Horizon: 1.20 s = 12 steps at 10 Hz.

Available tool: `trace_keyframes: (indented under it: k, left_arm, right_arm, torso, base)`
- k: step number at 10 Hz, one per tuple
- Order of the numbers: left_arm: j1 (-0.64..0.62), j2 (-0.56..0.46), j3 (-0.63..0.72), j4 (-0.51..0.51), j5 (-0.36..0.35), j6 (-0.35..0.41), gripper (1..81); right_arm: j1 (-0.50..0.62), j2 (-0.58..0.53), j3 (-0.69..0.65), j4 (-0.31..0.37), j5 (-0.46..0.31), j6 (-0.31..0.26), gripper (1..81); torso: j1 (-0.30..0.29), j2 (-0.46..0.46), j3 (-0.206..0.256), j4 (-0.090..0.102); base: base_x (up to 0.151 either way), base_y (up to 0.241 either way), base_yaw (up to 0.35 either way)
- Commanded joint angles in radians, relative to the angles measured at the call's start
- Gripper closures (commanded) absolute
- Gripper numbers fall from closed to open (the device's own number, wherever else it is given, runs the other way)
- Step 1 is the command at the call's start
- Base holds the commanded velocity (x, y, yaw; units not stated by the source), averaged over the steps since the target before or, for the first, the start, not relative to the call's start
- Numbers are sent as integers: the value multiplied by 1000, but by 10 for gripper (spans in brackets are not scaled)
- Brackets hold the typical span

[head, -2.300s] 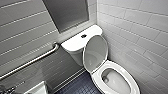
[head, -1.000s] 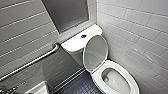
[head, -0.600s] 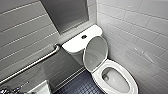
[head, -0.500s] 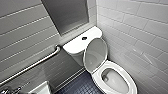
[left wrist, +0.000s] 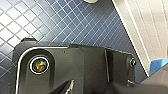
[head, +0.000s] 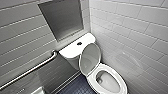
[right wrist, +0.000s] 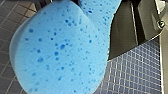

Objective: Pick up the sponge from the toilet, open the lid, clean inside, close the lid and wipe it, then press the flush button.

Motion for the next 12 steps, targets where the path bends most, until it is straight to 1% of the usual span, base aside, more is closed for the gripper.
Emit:
trace_keyframes:
  k: [1, 2, 3, 5, 7, 8, 9, 12]
  left_arm:
    - [-126, -55, 38, -126, 113, -3, 10]
    - [-155, -50, 32, -154, 114, -3, 10]
    - [-184, -46, 29, -182, 114, -3, 10]
    - [-252, -43, 13, -270, 113, -4, 10]
    - [-333, -38, 7, -337, 113, -7, 10]
    - [-368, -32, 4, -364, 111, -6, 10]
    - [-405, -24, 0, -392, 107, -8, 10]
    - [-509, 60, -134, -472, 113, -8, 10]
  right_arm:
    - [-44, -20, -13, -36, 15, -7, 811]
    - [-63, -1, -34, -40, 19, -9, 811]
    - [-85, 31, -91, -42, 20, -9, 811]
    - [-116, 89, -174, -85, 23, -6, 811]
    - [-137, 115, -195, -118, 52, -8, 811]
    - [-143, 129, -201, -132, 52, -9, 811]
    - [-154, 138, -208, -135, 54, -11, 811]
    - [-179, 163, -211, -135, 52, -9, 811]
  torso:
    - [-63, 97, 0, 0]
    - [-86, 132, 4, -1]
    - [-109, 169, 5, -1]
    - [-158, 245, 5, -1]
    - [-206, 321, 5, -2]
    - [-165, 257, 5, -2]
    - [-180, 280, 5, -2]
    - [-189, 291, 5, -2]
  base:
    - [0, 0, 0]
    - [0, 0, 0]
    - [0, 0, 0]
    - [0, 0, 0]
    - [0, 0, 0]
    - [0, 0, 0]
    - [0, 0, 0]
    - [0, 0, 0]
